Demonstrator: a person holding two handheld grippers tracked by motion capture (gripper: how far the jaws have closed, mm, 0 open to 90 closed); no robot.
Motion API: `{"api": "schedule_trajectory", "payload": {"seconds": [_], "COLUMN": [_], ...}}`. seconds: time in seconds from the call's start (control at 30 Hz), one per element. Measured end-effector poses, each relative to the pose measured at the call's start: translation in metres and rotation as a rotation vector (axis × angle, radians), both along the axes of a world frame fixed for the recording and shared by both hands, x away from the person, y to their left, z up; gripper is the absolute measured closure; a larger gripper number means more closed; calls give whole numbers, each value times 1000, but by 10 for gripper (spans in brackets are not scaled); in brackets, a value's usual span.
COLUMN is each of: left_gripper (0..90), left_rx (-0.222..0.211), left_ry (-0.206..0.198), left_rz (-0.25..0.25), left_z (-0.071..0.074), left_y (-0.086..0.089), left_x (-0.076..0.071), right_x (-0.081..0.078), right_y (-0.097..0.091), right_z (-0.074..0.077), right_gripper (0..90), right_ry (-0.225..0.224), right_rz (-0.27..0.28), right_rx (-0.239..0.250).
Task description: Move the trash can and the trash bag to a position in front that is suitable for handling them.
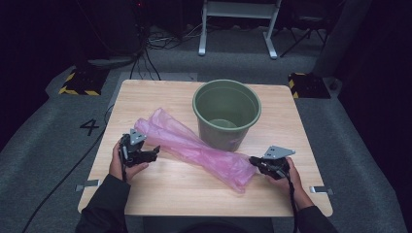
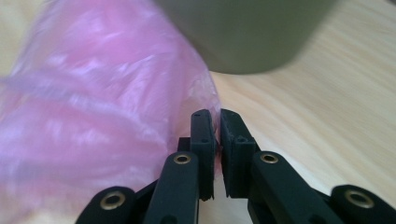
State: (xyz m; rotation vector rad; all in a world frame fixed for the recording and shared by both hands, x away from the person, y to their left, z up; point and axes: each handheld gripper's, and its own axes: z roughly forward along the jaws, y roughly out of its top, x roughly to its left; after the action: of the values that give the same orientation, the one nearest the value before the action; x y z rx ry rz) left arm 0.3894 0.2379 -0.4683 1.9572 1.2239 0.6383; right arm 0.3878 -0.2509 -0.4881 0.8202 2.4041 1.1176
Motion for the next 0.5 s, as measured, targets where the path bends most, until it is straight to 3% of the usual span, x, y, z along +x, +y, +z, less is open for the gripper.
{"api": "schedule_trajectory", "payload": {"seconds": [0.07,0.13,0.17,0.2,0.23,0.27,0.37,0.43,0.5], "left_gripper": [193,191,188,189,189,189,191,192,193], "left_rx": [3,-8,-8,-5,-5,-11,-25,-25,-39], "left_ry": [1,14,14,25,25,31,49,71,84], "left_rz": [3,-15,-15,-33,-33,-52,-89,-118,-146], "left_z": [-1,-5,-5,-6,-6,-8,-11,-15,-18], "left_y": [5,11,11,12,12,11,8,1,-3], "left_x": [-1,-4,-4,-6,-6,-7,-7,-7,-6], "right_x": [2,10,10,13,13,16,20,25,29], "right_y": [-4,-22,-22,-31,-31,-39,-48,-56,-62], "right_z": [0,0,0,1,1,2,3,4,5], "right_gripper": [847,846,846,836,836,828,828,828,805], "right_ry": [3,13,13,9,9,11,8,-7,2], "right_rz": [-11,-80,-80,-131,-131,-186,-224,-276,-298], "right_rx": [9,25,25,5,5,-2,13,-26,4]}}
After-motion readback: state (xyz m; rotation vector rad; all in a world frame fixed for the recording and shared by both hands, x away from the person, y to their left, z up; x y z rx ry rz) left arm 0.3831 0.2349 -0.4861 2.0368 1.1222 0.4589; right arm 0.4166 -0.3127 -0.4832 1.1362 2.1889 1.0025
